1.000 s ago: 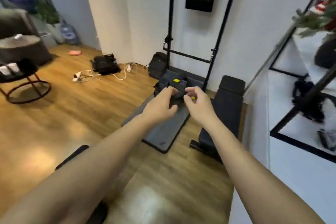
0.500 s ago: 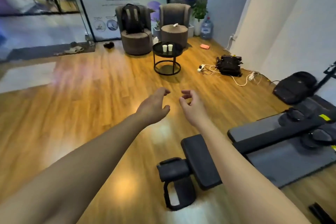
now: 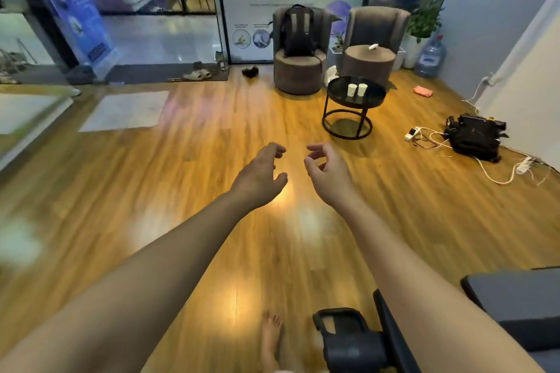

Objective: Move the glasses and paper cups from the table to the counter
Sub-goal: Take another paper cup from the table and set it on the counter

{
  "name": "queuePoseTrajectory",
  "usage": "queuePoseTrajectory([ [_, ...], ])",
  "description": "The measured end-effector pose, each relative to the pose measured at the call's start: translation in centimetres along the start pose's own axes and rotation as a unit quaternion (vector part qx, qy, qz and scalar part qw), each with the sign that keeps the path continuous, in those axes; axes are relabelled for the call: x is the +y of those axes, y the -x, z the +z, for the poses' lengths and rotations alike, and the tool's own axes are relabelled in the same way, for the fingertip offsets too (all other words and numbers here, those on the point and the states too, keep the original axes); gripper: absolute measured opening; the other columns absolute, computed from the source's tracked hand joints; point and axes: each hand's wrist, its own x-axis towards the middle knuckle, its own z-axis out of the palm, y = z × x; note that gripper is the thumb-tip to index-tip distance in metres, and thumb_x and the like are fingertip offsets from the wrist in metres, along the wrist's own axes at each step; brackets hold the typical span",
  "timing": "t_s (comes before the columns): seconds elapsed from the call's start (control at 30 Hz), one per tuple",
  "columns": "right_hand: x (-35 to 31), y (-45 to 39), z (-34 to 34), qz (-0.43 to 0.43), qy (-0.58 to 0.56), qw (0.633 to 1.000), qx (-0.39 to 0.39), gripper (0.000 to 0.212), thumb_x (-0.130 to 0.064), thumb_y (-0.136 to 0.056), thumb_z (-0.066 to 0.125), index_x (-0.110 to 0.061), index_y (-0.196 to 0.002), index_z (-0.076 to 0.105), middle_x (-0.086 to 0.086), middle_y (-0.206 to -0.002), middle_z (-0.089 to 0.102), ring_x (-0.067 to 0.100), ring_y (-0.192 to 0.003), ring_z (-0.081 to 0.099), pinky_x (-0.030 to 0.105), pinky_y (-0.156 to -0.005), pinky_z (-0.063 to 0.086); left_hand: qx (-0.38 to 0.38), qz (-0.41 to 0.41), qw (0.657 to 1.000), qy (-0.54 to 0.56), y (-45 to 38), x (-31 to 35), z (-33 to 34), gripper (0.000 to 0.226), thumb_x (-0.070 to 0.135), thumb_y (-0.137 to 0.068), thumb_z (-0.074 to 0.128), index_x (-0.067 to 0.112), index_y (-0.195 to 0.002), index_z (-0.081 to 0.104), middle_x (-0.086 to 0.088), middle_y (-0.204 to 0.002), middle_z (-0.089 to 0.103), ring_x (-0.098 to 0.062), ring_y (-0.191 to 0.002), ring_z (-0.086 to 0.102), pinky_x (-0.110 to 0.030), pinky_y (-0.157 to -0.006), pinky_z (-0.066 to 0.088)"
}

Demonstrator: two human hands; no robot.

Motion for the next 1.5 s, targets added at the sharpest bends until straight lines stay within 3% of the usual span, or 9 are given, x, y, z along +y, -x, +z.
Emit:
queuePoseTrajectory([
  [0.17, 2.1, -10.0, 1.2, 0.013, -0.014, 0.999, -0.027, 0.048, -0.036, -0.094, 0.067, -0.032, -0.136, 0.045, -0.012, -0.114, 0.055, 0.011, -0.086, 0.063, 0.017, -0.064, 0.054, -0.028, -0.006, 0.999, 0.027, -10.6, -2.3, 1.7, 0.065, 0.029, -0.097, 0.066, 0.034, -0.146, 0.025, 0.007, -0.143, 0.049, -0.017, -0.121, 0.057, -0.038, -0.09, 0.058],
  [0.27, 3.5, -17.4, -0.1, 0.039, -0.003, 0.999, -0.025, 0.059, -0.038, -0.092, 0.069, -0.033, -0.141, 0.038, -0.01, -0.118, 0.053, 0.011, -0.087, 0.062, 0.022, -0.068, 0.057, -0.063, 0.01, 0.998, 0.007, -19.1, -2.3, 2.4, 0.074, 0.033, -0.097, 0.067, 0.033, -0.154, 0.019, 0.005, -0.159, 0.036, -0.02, -0.138, 0.046, -0.04, -0.103, 0.051],
  [0.5, 6.9, -31.5, -3.9, 0.062, 0.007, 0.998, 0.025, 0.06, -0.034, -0.091, 0.072, -0.027, -0.141, 0.041, -0.005, -0.13, 0.049, 0.013, -0.103, 0.059, 0.018, -0.072, 0.049, -0.057, 0.063, 0.996, 0.014, -36.1, -1.6, 5.8, 0.077, 0.036, -0.094, 0.07, 0.035, -0.153, 0.021, 0.008, -0.161, 0.028, -0.017, -0.146, 0.034, -0.027, -0.1, 0.036],
  [0.7, 10.9, -42.4, -5.7, 0.098, 0.019, 0.994, 0.052, 0.058, -0.031, -0.091, 0.072, -0.025, -0.14, 0.042, -0.001, -0.133, 0.05, 0.017, -0.113, 0.057, 0.026, -0.085, 0.053, -0.082, 0.043, 0.992, 0.091, -50.2, -0.8, 10.0, 0.082, 0.03, -0.092, 0.074, 0.035, -0.153, 0.02, 0.005, -0.163, 0.029, -0.02, -0.146, 0.037, -0.039, -0.109, 0.043],
  [1.03, 20.0, -65.7, -5.5, 0.145, 0.003, 0.986, 0.077, 0.058, -0.031, -0.093, 0.07, -0.025, -0.143, 0.04, 0.0, -0.132, 0.05, 0.012, -0.106, 0.053, 0.01, -0.067, 0.037, -0.135, 0.052, 0.984, 0.102, -77.1, -2.1, 17.2, 0.078, 0.02, -0.091, 0.075, 0.031, -0.152, 0.026, 0.002, -0.157, 0.039, -0.021, -0.138, 0.046, -0.037, -0.102, 0.047],
  [1.2, 23.9, -76.9, -6.7, 0.166, 0.0, 0.982, 0.089, 0.058, -0.033, -0.092, 0.07, -0.026, -0.141, 0.04, -0.001, -0.129, 0.05, 0.009, -0.097, 0.056, 0.014, -0.066, 0.039, -0.154, 0.046, 0.98, 0.117, -89.1, -0.9, 20.8, 0.074, 0.019, -0.093, 0.073, 0.028, -0.152, 0.029, 0.002, -0.155, 0.041, -0.021, -0.137, 0.048, -0.03, -0.095, 0.046],
  [1.33, 28.6, -84.1, -7.4, 0.183, -0.004, 0.98, 0.08, 0.059, -0.033, -0.092, 0.07, -0.026, -0.142, 0.039, -0.001, -0.131, 0.05, 0.014, -0.105, 0.056, 0.018, -0.073, 0.044, -0.19, 0.028, 0.973, 0.129, -96.4, -1.1, 25.2, 0.073, 0.018, -0.093, 0.073, 0.029, -0.151, 0.03, 0.002, -0.154, 0.042, -0.02, -0.134, 0.049, -0.027, -0.091, 0.044],
  [1.43, 33.1, -90.1, -8.0, 0.199, 0.0, 0.977, 0.071, 0.06, -0.032, -0.092, 0.07, -0.025, -0.142, 0.039, -0.001, -0.13, 0.05, 0.017, -0.11, 0.055, 0.026, -0.081, 0.047, -0.206, 0.003, 0.969, 0.135, -102.1, -1.6, 29.4, 0.073, 0.018, -0.093, 0.073, 0.03, -0.151, 0.03, 0.002, -0.154, 0.042, -0.017, -0.128, 0.051, -0.026, -0.087, 0.046],
  [1.5, 36.3, -93.9, -8.4, 0.205, -0.005, 0.976, 0.066, 0.059, -0.032, -0.091, 0.07, -0.026, -0.141, 0.039, -0.002, -0.128, 0.049, 0.018, -0.108, 0.056, 0.026, -0.079, 0.047, -0.217, -0.006, 0.967, 0.132, -105.7, -2.0, 32.2, 0.072, 0.017, -0.093, 0.073, 0.029, -0.15, 0.03, 0.002, -0.153, 0.042, -0.012, -0.114, 0.055, -0.023, -0.082, 0.047],
])
